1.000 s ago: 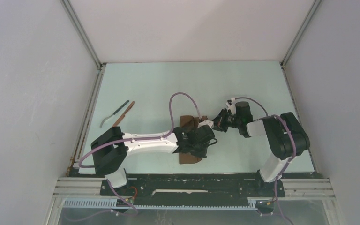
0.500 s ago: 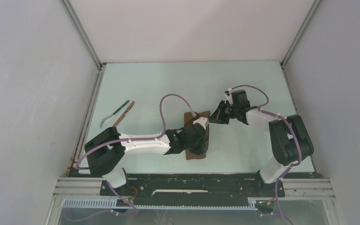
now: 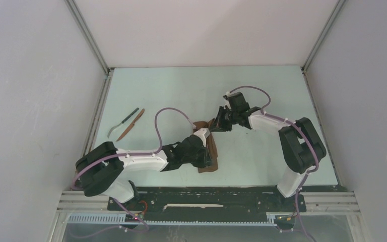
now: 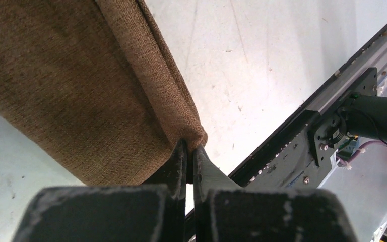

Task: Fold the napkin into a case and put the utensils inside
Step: Fold the 2/3-rectangle-folded napkin at the center of the board.

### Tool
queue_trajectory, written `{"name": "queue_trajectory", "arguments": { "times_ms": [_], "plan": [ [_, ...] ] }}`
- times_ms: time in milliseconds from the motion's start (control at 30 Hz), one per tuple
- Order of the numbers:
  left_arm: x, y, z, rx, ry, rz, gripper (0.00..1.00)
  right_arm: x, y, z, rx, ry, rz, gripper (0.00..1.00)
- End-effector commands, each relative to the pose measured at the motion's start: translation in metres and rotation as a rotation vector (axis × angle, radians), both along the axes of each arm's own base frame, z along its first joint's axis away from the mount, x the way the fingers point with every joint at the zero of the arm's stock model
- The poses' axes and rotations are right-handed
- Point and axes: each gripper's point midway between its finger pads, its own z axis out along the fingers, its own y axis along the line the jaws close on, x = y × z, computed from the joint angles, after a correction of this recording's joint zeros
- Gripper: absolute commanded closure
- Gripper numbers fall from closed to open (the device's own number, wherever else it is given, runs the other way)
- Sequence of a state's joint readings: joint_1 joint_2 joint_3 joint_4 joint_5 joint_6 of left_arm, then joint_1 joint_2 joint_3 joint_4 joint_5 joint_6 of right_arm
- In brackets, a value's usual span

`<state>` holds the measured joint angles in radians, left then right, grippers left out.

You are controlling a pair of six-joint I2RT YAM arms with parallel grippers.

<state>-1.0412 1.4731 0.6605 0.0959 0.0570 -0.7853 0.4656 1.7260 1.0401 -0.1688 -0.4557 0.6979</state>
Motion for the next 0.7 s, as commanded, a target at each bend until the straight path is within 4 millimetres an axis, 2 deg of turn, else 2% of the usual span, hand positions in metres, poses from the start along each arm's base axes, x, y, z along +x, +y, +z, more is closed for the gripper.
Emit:
{"name": "queue_trajectory", "arguments": {
  "times_ms": [0,233,367,667],
  "plan": [
    [-0.009,0.0,0.01,-0.066,0.005,-0.056,1.0,0.018,0.019,0.01,0.006,-0.032,-0.024,1.0],
    [-0.016,0.011,0.007,-0.077,-0.014,-0.081,1.0,0.015,0.046,0.017,0.019,-0.033,0.005,1.0],
    [-0.021,0.023,-0.004,-0.057,0.003,-0.073,0.99,0.013,0.058,0.022,0.037,-0.034,0.011,1.0],
    [-0.023,0.041,-0.017,-0.07,0.038,-0.048,0.95,0.012,0.083,0.016,0.084,-0.004,-0.002,1.0]
  ]
}}
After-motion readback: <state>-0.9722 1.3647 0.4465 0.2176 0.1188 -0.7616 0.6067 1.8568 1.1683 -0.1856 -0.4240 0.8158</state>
